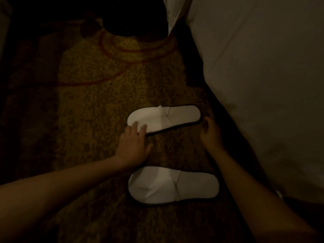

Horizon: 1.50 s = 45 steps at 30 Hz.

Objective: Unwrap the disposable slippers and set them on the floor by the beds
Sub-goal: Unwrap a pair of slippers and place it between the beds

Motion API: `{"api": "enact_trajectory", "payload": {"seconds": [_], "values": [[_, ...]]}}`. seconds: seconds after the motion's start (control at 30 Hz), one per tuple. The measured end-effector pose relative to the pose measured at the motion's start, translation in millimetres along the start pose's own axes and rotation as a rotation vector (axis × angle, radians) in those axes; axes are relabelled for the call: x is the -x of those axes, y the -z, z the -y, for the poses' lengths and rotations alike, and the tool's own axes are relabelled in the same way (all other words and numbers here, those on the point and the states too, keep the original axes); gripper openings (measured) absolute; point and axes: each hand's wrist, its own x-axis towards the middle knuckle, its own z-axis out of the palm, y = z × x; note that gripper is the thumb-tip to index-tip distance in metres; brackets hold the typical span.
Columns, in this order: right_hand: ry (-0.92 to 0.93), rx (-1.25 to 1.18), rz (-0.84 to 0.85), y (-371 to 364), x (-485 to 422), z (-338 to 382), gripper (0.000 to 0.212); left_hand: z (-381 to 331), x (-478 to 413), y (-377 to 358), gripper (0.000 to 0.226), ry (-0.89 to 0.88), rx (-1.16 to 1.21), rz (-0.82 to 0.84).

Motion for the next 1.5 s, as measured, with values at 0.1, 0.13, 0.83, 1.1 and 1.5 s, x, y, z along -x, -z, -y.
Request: {"api": "enact_trajectory", "payload": {"seconds": [0.1,0.13,0.83,1.1,1.5], "values": [[-0.142,0.116,-0.002,1.1,33.7,-11.4,0.036,-1.6,44.2,-8.6,0.093,-0.326,0.017,0.188],[-0.174,0.190,0.020,1.2,42.6,-15.0,0.035,-0.5,56.3,-13.3,0.101,-0.375,-0.032,0.286],[-0.459,0.018,0.078,-4.6,70.7,-33.6,0.053,-16.0,113.1,-44.1,0.101,-0.298,-0.284,0.433],[-0.414,0.181,0.175,3.6,87.7,-21.0,0.055,-2.9,102.7,-3.9,0.086,-0.204,-0.247,0.504],[0.105,0.631,0.472,138.5,200.8,171.0,0.060,-56.4,131.9,231.3,0.062,0.107,-0.032,0.524]]}}
